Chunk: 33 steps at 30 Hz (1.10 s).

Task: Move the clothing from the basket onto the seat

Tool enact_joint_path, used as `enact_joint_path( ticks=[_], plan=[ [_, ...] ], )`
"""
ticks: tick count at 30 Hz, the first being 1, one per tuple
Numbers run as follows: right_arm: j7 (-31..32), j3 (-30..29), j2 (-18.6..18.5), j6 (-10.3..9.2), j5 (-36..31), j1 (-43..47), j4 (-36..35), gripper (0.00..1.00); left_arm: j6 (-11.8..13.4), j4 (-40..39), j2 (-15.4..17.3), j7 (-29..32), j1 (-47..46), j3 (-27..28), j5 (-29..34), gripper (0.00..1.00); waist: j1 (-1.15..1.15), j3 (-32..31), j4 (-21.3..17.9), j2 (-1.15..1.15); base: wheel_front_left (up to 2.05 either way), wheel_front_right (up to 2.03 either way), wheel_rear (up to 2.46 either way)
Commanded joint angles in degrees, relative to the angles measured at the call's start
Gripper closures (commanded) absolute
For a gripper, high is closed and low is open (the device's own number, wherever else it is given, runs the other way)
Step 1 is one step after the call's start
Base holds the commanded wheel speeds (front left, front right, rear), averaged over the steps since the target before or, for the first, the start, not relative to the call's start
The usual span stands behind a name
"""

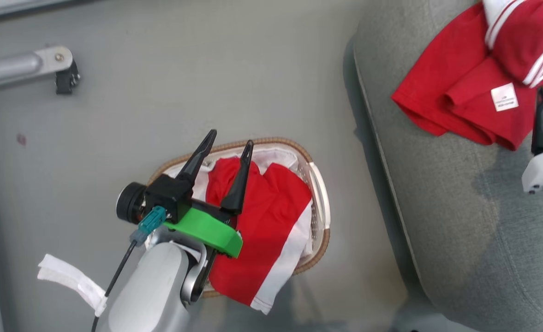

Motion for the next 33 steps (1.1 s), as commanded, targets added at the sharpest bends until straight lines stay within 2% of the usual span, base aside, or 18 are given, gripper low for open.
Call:
enact_joint_path(
  ticks=[1,9,12,16,17,25,33],
  plan=[
    [-0.1,0.4,0.0,-0.08,0.5,1.4,-0.2,0.00,-0.2,0.2,-0.1,0.0,1.4,0.6,-0.2,0.00,0.00,-4.8,0.4,0.00,0.00,0.00,0.00],
    [-0.1,3.0,0.1,-0.08,0.5,2.1,-1.3,0.00,-0.2,0.5,-1.2,0.0,4.8,3.4,-0.9,0.00,0.00,-11.7,2.0,0.00,0.00,0.00,0.00],
    [-0.1,4.8,1.0,-0.08,1.7,1.4,-1.4,0.00,-0.2,0.2,-1.4,0.0,6.9,6.5,-1.0,0.00,0.00,-14.9,2.7,0.00,0.00,0.00,0.00],
    [-0.1,7.0,3.3,-0.08,2.7,1.6,-1.5,0.00,-0.2,0.3,-1.8,0.0,9.6,9.9,-0.6,0.00,0.00,-17.7,3.4,0.00,0.00,0.00,0.00],
    [-0.1,8.4,4.8,-0.08,3.1,2.5,-1.4,0.00,-0.2,0.3,-1.9,0.0,11.0,11.8,-0.2,0.00,0.00,-19.0,4.0,0.00,0.00,0.00,0.00],
    [-0.1,12.4,9.4,-0.08,4.9,6.6,-2.7,0.00,0.4,-0.7,-2.0,0.0,15.9,19.7,0.3,0.00,0.00,-21.6,5.4,0.00,0.00,0.00,0.00],
    [-0.1,13.0,11.2,-0.08,7.1,12.9,-3.7,0.00,0.5,-1.1,-2.1,0.0,19.8,22.8,-0.4,0.00,0.00,-23.0,6.7,0.00,0.00,0.00,0.00]
  ],
)
